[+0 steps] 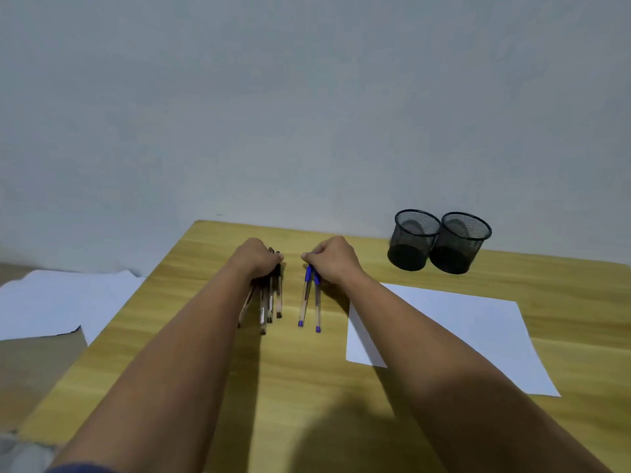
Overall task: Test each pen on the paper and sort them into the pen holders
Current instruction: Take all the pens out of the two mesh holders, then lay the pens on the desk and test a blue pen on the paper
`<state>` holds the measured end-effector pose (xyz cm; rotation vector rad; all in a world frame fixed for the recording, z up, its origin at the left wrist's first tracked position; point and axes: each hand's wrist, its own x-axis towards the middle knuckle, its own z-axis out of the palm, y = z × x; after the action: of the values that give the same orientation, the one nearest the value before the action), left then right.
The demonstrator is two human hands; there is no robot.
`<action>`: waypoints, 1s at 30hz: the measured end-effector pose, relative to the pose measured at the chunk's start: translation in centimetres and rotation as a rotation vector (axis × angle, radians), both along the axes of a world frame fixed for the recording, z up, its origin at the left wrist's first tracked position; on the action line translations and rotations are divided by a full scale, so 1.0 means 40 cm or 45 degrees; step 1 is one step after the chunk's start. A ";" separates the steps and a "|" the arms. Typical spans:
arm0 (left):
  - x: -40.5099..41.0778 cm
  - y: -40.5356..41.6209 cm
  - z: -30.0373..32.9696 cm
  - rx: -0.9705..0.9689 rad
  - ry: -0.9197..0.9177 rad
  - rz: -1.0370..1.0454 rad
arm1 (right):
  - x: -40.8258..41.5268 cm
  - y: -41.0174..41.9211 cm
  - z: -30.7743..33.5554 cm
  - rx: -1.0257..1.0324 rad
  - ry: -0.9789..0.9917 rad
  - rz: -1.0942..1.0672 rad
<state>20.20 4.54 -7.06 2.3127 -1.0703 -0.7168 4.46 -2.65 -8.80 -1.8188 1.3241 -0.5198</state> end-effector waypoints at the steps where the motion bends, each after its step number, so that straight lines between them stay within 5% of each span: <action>1: 0.010 -0.002 -0.008 0.019 -0.045 -0.003 | 0.006 -0.002 -0.003 -0.033 0.046 0.007; 10: 0.019 0.026 0.001 -0.026 -0.335 0.019 | 0.001 0.015 0.019 -0.203 0.294 0.050; 21: 0.002 0.046 -0.011 -0.073 -0.391 -0.028 | -0.001 0.066 0.050 -0.156 0.553 0.093; 30: -0.007 0.055 -0.019 -0.161 -0.476 -0.023 | -0.024 0.087 0.056 -0.392 0.733 0.100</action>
<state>19.93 6.75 -7.83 2.3823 -1.2569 -0.2146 3.52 0.85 -6.56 -2.3820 1.5996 -0.1591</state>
